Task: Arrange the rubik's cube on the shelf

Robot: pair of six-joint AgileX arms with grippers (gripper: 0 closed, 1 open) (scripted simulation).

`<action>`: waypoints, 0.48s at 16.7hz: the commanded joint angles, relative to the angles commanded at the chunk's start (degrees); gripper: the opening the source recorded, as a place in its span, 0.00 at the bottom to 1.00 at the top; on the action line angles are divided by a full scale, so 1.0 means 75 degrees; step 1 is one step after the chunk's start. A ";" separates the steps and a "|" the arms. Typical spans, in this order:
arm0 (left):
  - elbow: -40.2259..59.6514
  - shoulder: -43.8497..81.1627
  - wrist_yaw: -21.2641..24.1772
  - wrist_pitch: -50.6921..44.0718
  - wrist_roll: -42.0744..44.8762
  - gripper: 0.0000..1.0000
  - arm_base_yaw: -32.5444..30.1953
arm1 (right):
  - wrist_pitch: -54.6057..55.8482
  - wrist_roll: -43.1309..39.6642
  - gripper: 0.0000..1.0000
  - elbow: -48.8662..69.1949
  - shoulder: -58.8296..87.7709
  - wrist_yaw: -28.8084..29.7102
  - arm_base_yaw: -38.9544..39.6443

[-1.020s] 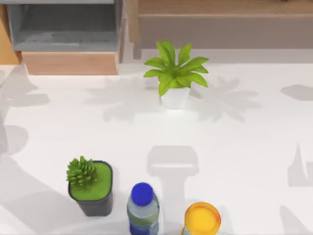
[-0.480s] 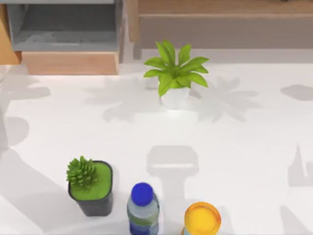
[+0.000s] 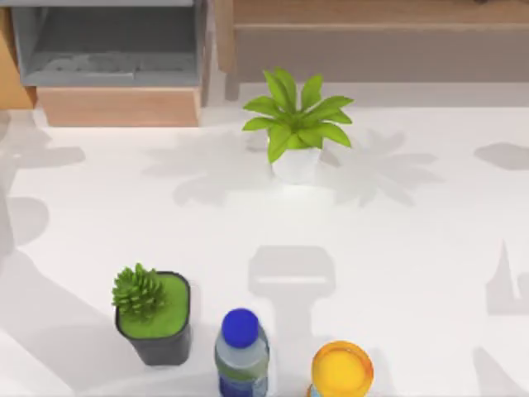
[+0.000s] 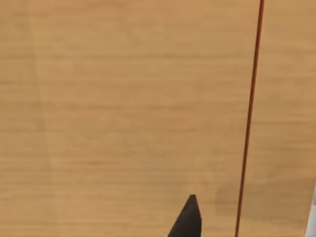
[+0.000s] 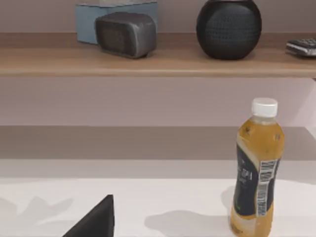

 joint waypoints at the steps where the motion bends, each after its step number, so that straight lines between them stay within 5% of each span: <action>1: 0.0000 0.0000 0.0000 0.0000 0.0000 0.25 0.0000 | 0.0000 0.0000 1.00 0.0000 0.0000 0.0000 0.0000; 4: 0.0000 0.0000 0.0000 0.0000 0.0000 0.02 0.0000 | 0.0000 0.0000 1.00 0.0000 0.0000 0.0000 0.0000; 8: 0.0000 0.0000 0.0000 0.0000 0.0000 0.00 0.0000 | 0.0000 0.0000 1.00 0.0000 0.0000 0.0000 0.0000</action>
